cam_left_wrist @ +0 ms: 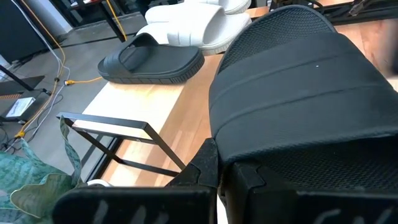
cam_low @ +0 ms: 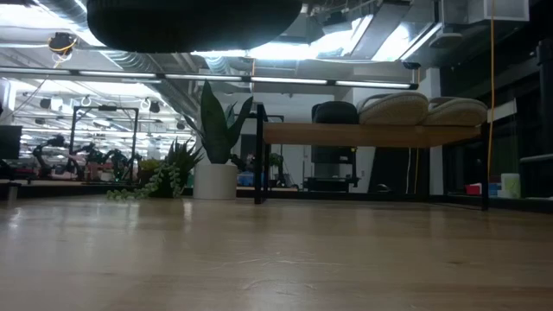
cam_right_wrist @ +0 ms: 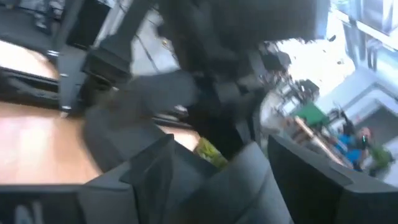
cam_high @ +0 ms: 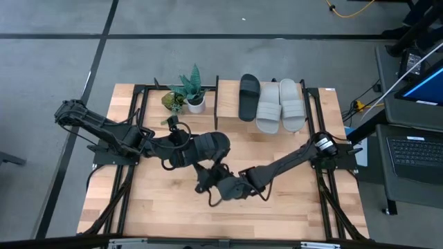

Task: Pick and place slides into the shelf
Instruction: Put the black slipper on the shelf

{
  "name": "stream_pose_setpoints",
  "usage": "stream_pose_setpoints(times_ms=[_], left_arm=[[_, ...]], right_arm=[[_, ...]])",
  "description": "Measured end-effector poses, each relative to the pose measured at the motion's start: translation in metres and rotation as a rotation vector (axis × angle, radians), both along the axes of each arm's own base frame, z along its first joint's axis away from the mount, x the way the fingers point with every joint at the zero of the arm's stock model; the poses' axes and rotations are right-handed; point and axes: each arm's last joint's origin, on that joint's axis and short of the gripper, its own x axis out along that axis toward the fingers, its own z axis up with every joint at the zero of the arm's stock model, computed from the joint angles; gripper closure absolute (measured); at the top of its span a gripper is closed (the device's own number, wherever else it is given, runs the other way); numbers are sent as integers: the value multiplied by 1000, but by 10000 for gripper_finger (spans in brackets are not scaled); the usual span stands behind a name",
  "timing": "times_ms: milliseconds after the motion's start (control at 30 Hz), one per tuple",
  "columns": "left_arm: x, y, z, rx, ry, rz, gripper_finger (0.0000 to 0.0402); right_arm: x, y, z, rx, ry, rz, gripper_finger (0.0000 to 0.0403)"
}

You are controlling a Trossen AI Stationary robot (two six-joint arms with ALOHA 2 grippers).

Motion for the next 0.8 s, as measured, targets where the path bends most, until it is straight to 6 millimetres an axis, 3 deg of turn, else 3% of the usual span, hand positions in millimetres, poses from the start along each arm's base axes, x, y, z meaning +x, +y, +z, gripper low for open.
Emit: stream_pose_setpoints(times_ms=[233, 633, 800], left_arm=[[0, 1, -1, 9, 7, 4, 401], [0, -1, 0, 1, 4, -3, 401], [-2, -6, -1, -12, -4, -18, 401]], right_arm=[[0, -19, -13, 20, 41, -154, 147], [-11, -5, -11, -97, 70, -296, 148], [-11, -4, -11, -110, 80, -304, 178]])
